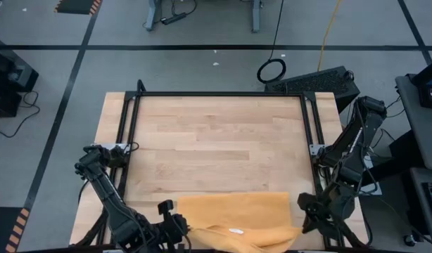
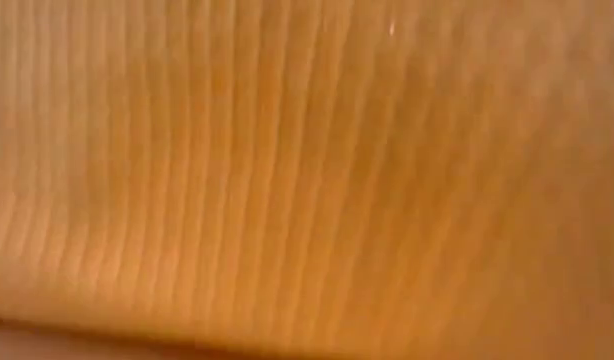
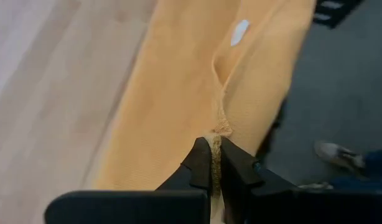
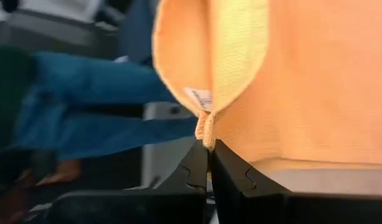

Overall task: Roll towel
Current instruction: Roll the yellow towel

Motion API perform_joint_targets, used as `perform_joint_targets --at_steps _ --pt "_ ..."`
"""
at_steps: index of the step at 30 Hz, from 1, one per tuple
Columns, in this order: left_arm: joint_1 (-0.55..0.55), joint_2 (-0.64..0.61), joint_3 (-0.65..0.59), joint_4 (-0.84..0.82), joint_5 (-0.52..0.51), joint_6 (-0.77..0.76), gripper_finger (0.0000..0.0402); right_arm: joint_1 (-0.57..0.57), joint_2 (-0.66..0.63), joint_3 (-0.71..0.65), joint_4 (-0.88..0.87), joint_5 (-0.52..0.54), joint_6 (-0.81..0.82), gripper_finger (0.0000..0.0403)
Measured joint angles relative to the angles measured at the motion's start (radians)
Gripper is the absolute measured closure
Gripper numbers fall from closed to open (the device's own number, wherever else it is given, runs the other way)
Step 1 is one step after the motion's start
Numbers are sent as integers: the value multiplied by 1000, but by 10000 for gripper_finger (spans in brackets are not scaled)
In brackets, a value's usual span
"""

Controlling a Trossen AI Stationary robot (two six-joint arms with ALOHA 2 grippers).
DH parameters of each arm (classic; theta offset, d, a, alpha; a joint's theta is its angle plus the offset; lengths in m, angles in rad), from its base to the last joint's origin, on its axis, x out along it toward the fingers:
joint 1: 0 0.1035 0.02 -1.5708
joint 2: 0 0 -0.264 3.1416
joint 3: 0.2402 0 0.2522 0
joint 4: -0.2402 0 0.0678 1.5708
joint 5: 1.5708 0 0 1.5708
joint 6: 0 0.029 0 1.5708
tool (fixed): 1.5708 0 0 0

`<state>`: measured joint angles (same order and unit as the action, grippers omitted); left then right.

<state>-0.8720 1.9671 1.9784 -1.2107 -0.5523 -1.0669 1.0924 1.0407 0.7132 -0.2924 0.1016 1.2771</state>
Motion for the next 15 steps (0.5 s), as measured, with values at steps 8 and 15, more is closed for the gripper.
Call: perform_joint_targets --at_steps 8,15 --pt "39 74 -34 -146 -3 4 386 -12 6 0 -250 104 74 402" --pt "69 86 -133 -126 -3 6 386 -49 8 0 -324 139 101 402"
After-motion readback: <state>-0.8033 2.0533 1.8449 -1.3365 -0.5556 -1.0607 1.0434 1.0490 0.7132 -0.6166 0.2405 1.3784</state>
